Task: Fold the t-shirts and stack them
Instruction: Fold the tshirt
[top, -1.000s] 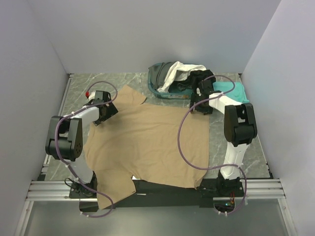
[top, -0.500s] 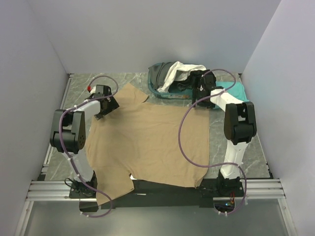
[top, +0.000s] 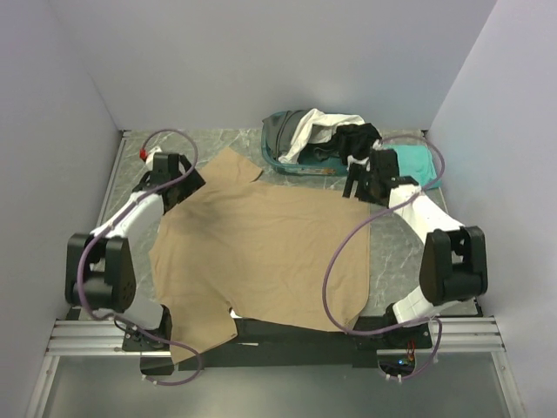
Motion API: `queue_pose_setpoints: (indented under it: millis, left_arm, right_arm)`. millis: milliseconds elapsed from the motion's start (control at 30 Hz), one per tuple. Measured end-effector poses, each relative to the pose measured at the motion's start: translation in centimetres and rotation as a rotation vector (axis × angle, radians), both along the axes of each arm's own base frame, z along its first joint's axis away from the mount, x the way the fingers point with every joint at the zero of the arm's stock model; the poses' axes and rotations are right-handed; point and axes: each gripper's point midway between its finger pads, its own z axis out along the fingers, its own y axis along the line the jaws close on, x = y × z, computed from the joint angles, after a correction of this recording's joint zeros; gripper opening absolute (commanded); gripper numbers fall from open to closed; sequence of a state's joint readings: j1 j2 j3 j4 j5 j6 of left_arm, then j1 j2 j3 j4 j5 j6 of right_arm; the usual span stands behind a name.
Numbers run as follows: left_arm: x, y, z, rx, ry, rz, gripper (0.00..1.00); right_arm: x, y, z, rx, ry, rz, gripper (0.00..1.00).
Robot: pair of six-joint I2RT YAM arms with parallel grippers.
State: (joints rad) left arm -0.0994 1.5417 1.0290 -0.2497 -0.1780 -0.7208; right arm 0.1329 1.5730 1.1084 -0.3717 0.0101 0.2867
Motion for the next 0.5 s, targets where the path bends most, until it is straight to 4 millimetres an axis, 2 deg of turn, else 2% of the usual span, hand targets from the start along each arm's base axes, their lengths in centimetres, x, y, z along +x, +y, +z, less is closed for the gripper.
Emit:
queue_pose_setpoints:
  millis: [67, 167, 233, 333, 500]
  left_arm:
    - [-1.4, -0.1, -0.1, -0.015, -0.01, 0.001, 0.99]
    - [-3.5, 0.0, -1.6, -0.028, 0.025, 0.008, 0.99]
    - [-4.4, 0.1, -2.8, -0.029, 0.054, 0.012, 0.99]
    - [-5.4, 0.1, -3.8, -0.029, 0.082, 0.013, 0.99]
    - [-5.5, 0.2, -3.6, -0.029, 0.073, 0.014, 0.99]
  right_arm:
    - [-1.9, 0.5, -1.5, 0.026, 0.035, -0.003, 0.91]
    - [-4.4, 0.8, -4.6, 0.037, 0.126, -0.011, 0.91]
    - [-5.5, 0.8, -6.0, 0.036, 0.168, -0.017, 0.91]
    - [-5.5, 0.8, -6.7, 0.038, 0.18, -0.026, 0.91]
    - [-4.6, 0.7, -8.1, 0.025, 0.189, -0.037, 0.91]
